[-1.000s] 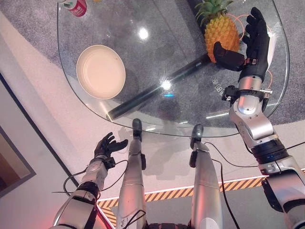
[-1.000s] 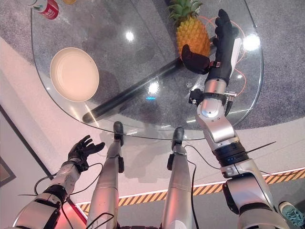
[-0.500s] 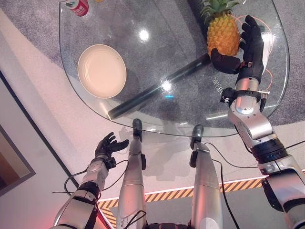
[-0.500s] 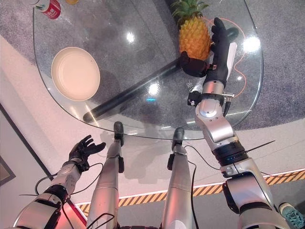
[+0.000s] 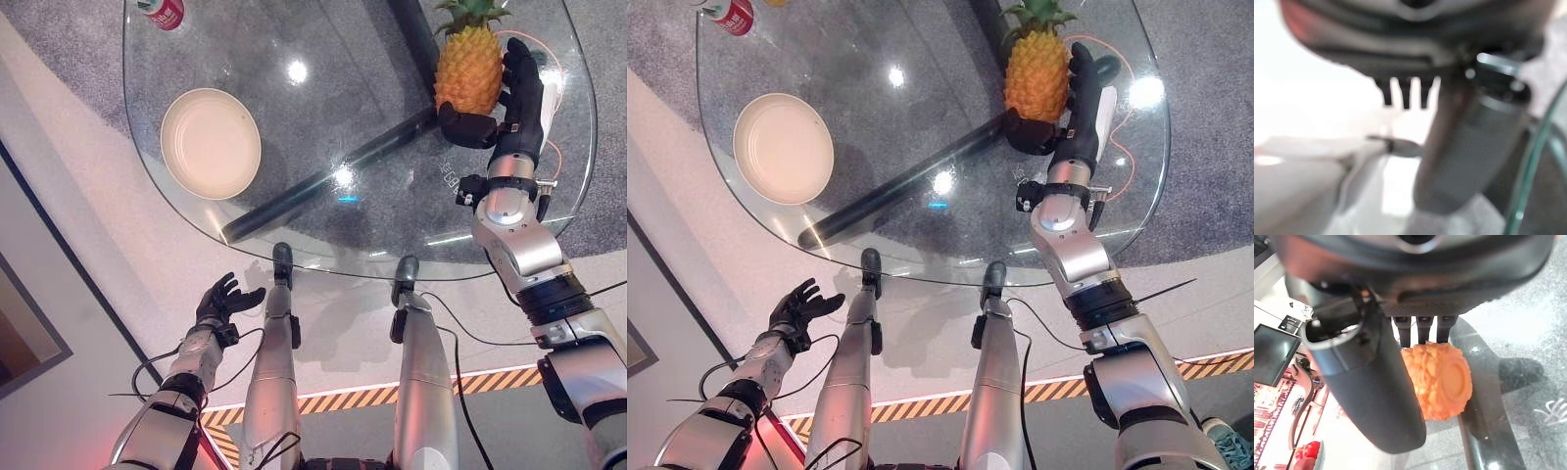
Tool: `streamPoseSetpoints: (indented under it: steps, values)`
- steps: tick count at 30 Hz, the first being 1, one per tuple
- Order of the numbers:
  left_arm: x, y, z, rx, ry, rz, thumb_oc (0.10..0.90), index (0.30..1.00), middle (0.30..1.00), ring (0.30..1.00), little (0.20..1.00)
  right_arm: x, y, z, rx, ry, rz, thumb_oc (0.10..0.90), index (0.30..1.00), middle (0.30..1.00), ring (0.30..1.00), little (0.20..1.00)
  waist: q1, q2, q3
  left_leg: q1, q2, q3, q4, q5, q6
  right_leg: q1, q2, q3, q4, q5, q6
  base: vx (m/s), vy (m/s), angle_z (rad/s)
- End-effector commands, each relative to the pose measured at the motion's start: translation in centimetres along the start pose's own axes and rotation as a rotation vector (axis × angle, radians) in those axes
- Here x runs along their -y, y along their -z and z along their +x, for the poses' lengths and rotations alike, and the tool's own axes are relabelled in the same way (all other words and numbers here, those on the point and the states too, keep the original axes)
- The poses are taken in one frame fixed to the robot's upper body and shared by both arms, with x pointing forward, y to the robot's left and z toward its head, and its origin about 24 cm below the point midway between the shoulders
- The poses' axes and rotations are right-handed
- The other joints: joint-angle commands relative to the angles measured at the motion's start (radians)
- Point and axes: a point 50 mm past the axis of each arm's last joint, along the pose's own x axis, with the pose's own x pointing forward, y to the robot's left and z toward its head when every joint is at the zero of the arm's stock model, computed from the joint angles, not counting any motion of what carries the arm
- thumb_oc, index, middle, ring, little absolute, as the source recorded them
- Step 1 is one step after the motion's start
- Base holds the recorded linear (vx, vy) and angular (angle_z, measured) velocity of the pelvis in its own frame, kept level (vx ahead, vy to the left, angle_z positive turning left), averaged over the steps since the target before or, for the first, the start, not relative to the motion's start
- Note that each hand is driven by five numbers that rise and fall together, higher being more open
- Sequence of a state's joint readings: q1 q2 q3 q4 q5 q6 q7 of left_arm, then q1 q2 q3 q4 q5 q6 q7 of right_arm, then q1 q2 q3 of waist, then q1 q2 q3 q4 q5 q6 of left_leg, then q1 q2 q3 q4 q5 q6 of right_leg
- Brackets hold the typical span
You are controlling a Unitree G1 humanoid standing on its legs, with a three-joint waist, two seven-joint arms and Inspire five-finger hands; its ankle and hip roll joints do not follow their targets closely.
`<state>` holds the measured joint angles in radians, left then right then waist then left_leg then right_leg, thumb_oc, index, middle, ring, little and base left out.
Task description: Pick up the fruit to the plate
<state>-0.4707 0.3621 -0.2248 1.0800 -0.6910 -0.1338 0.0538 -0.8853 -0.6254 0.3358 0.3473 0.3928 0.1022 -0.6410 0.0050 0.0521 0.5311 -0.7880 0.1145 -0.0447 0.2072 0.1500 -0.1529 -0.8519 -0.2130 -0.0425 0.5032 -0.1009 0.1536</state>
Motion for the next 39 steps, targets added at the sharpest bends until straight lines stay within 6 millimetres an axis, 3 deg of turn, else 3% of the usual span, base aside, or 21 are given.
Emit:
streamPoseSetpoints:
  steps: [1,17,33,34,35,36,37,39]
  values:
    - [-2.1,0.8,-0.4,-0.034,-0.061,0.058,0.800,0.900,0.900,0.900,0.900,0.0,-4.3,1.2,0.165,0.021,0.021,0.800,0.900,0.900,0.900,0.900,0.020,-0.022,-0.011,0.000,-0.087,0.058,0.063,-0.072,0.074,0.056,0.054,-0.113,-0.208,0.161,-0.053,0.00,0.000,0.00]
    - [-1.5,0.9,-0.3,-0.050,-0.035,0.077,0.800,0.900,0.900,0.900,0.900,-0.5,-4.7,2.4,0.053,0.066,0.026,0.800,0.900,0.900,0.900,0.900,0.038,-0.010,-0.011,-0.001,-0.091,0.054,0.060,-0.066,0.079,0.050,0.053,-0.118,-0.199,0.162,-0.058,0.00,0.001,0.01]
    - [-1.3,1.0,-0.4,-0.056,-0.021,0.086,0.800,0.900,0.900,0.900,0.900,-0.4,-3.7,3.3,-0.037,0.068,-0.132,0.800,0.900,0.900,0.900,0.900,0.052,-0.003,-0.011,0.002,-0.093,0.049,0.056,-0.061,0.080,0.052,0.051,-0.119,-0.195,0.163,-0.058,0.00,0.000,0.00]
    - [-1.3,1.0,-0.4,-0.055,-0.020,0.087,0.800,0.900,0.900,0.900,0.900,-0.3,-3.6,3.3,-0.041,0.068,-0.147,0.756,0.862,0.862,0.862,0.856,0.052,-0.003,-0.011,0.002,-0.093,0.049,0.056,-0.061,0.080,0.053,0.051,-0.120,-0.196,0.164,-0.057,0.00,0.000,0.00]
    - [-1.2,0.9,-0.3,-0.054,-0.020,0.088,0.800,0.900,0.900,0.900,0.900,-0.2,-3.5,3.4,-0.048,0.064,-0.177,0.594,0.724,0.724,0.724,0.694,0.052,-0.003,-0.011,0.001,-0.093,0.048,0.055,-0.061,0.080,0.051,0.051,-0.120,-0.195,0.164,-0.057,0.00,0.000,0.00]
    - [-1.2,0.9,-0.3,-0.054,-0.019,0.088,0.800,0.900,0.900,0.900,0.900,-0.1,-3.4,3.5,-0.051,0.065,-0.205,0.303,0.474,0.474,0.474,0.403,0.053,-0.003,-0.011,0.001,-0.094,0.047,0.055,-0.060,0.081,0.050,0.051,-0.120,-0.195,0.165,-0.057,0.00,-0.014,0.03]
    - [-1.2,0.9,-0.3,-0.054,-0.019,0.089,0.800,0.900,0.900,0.900,0.900,0.0,-3.3,3.6,-0.053,0.068,-0.246,0.100,0.300,0.300,0.300,0.200,0.054,-0.003,-0.011,0.000,-0.095,0.047,0.057,-0.060,0.081,0.050,0.051,-0.120,-0.194,0.165,-0.056,0.00,-0.015,0.03]
    - [-1.4,0.8,-0.4,-0.052,-0.017,0.092,0.800,0.900,0.900,0.900,0.900,0.3,-3.2,3.8,-0.055,0.073,-0.324,0.100,0.300,0.300,0.300,0.200,0.057,-0.002,-0.011,-0.001,-0.094,0.045,0.057,-0.060,0.082,0.049,0.051,-0.121,-0.192,0.165,-0.056,0.00,-0.008,0.02]
